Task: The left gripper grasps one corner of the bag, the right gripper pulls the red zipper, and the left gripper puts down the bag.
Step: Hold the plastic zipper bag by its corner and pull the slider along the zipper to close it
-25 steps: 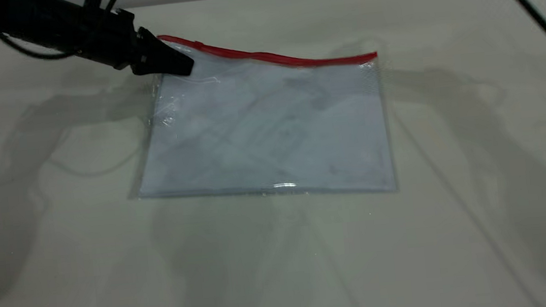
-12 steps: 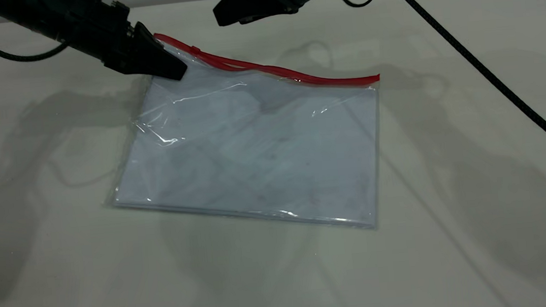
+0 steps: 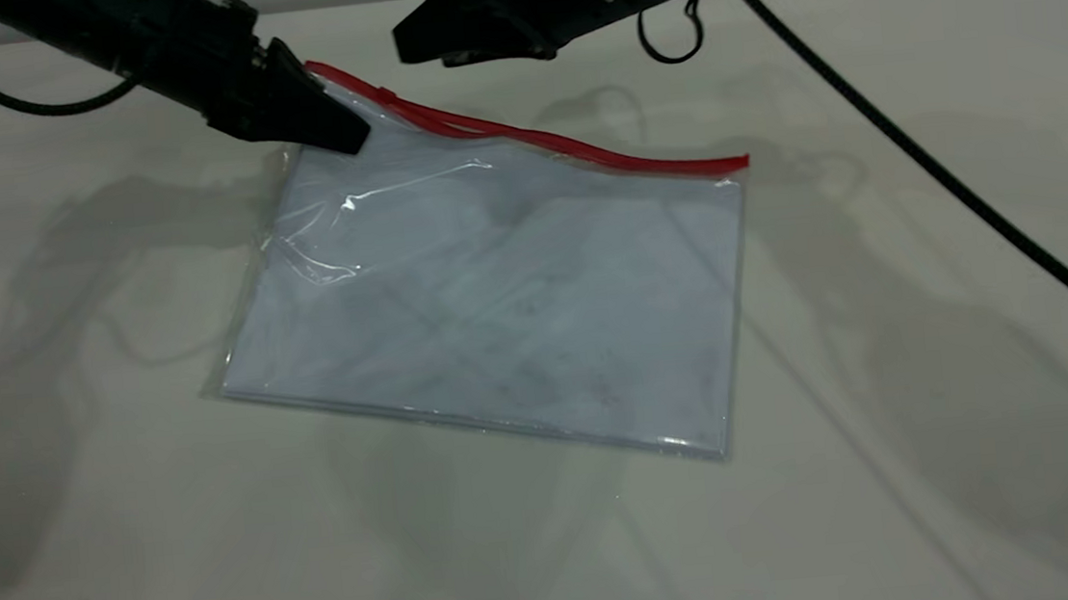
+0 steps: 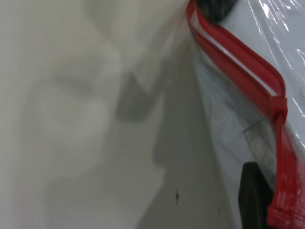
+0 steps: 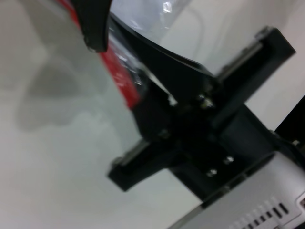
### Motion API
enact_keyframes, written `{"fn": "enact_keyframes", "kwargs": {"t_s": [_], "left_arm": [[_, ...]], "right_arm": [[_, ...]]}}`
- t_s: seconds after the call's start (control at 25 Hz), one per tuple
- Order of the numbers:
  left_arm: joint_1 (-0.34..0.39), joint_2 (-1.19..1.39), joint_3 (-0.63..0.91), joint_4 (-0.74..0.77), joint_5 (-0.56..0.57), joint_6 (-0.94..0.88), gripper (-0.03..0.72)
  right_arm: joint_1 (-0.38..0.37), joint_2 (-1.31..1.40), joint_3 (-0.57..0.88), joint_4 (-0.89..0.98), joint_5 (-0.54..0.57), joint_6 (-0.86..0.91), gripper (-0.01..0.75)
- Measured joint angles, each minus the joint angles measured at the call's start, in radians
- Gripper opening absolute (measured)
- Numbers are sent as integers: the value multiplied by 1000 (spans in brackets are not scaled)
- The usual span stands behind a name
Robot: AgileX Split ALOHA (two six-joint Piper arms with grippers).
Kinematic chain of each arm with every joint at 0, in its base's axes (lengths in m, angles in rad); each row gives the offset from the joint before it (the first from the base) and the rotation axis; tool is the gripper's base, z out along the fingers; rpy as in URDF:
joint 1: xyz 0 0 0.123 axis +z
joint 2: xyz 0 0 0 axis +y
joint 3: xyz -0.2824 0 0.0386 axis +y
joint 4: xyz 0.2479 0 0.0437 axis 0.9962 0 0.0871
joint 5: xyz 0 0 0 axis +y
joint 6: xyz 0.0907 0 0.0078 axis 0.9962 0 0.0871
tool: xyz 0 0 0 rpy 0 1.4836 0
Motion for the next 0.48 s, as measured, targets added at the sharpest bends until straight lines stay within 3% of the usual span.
{"fn": "enact_keyframes", "kwargs": {"t_s": [0.48], "left_arm": [[-27, 0, 0, 0, -40, -1, 53]], "right_arm": [[19, 62, -2, 41, -2, -10, 519]]}}
